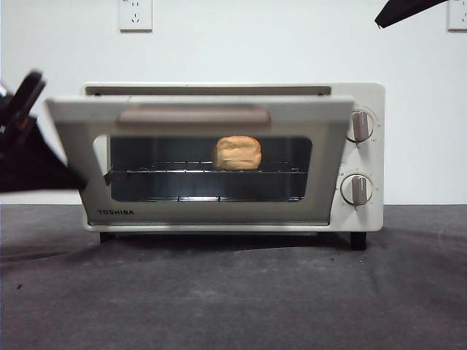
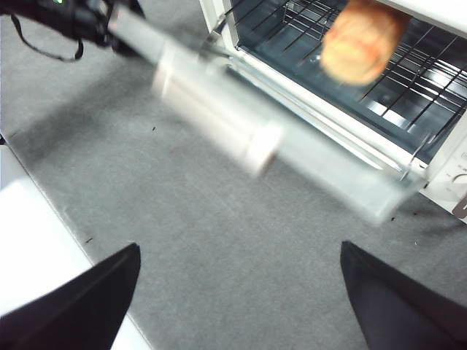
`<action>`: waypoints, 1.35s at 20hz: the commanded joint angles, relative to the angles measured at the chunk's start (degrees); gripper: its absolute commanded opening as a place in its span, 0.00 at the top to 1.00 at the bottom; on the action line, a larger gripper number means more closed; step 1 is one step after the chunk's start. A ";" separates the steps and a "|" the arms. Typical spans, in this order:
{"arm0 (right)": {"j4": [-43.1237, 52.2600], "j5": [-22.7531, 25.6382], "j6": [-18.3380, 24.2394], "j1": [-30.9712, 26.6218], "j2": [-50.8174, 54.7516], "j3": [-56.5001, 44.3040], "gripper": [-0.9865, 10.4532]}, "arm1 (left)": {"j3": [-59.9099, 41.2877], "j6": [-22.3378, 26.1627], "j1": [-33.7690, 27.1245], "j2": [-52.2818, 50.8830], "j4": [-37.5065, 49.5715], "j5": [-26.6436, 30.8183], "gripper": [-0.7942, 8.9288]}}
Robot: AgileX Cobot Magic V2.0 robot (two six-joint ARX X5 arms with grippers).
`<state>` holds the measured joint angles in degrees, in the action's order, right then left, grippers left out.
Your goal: The left arm flap open the oven, the right arm pick bread and place it into oven, the left arm flap close the oven
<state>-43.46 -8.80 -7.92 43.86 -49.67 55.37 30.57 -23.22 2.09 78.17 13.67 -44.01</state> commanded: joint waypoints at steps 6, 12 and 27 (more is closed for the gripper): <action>0.57 0.24 -0.87 0.46 -0.35 0.98 0.54 | 0.92 -6.34 -0.37 -0.81 11.19 -0.83 0.90; 0.85 1.49 -0.87 0.46 -0.35 0.98 0.54 | 1.03 -4.81 0.94 -5.95 8.46 -0.79 0.90; 5.33 6.12 -0.85 0.46 -0.42 0.98 0.54 | 22.29 21.75 10.43 -32.63 -47.12 22.29 0.90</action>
<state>-38.63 -2.90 -7.99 43.86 -49.69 55.37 51.86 -4.10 12.36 45.23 -33.19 -21.98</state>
